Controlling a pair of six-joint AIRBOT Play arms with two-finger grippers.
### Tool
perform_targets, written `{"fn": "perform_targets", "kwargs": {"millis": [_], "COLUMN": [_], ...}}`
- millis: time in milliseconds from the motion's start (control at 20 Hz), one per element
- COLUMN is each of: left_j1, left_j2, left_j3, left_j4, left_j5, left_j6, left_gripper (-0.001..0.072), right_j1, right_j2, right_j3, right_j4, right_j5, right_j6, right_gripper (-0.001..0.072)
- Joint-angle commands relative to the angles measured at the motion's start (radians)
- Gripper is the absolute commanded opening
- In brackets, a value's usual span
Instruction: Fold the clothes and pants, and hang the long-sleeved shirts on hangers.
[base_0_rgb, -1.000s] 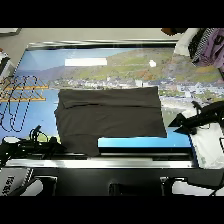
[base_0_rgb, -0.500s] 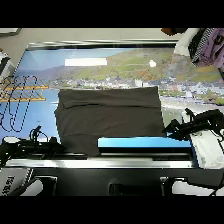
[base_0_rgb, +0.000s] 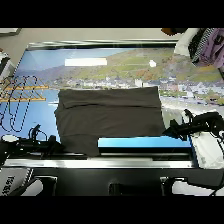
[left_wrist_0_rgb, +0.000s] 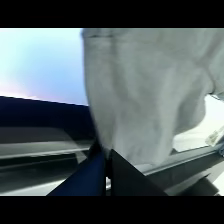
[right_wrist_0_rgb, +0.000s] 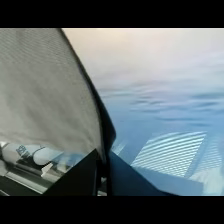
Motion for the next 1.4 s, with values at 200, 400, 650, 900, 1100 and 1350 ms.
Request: {"fn": "perform_targets", "kwargs": {"millis": [200,400,650,900,1100,1350], "left_j1": [0.006,0.005,-0.063,-0.147,-0.148,-0.166], "left_j2": [0.245,0.357,0.225,-0.067,-0.284,-0.499], "left_j3": [0.151,0.169,0.232,0.499,0.734,0.972], "left_j4": [0.162,0.117,-0.035,-0.035,-0.05,-0.095], "left_j5": [-0.182,-0.234,-0.084,-0.018,-0.016,-0.016], "left_j6": [-0.339,-0.376,-0.319,-0.302,-0.314,-0.313], "left_gripper": [0.0013,0.0013,0.0013,0.0013,0.0013,0.0013], "right_j1": [0.0,0.0,0.121,0.27,0.269,0.269], "right_j2": [0.201,0.356,0.314,0.188,0.051,-0.099], "right_j3": [-0.001,-0.001,0.038,0.211,0.345,0.481], "right_j4": [-0.092,-0.127,-0.042,-0.15,-0.129,-0.098], "right_j5": [-0.115,-0.127,0.045,0.24,0.243,0.301], "right_j6": [0.165,0.232,0.124,0.266,0.289,0.326], "right_gripper": [0.0033,0.0033,0.0033,0.0033,0.0033,0.0033]}}
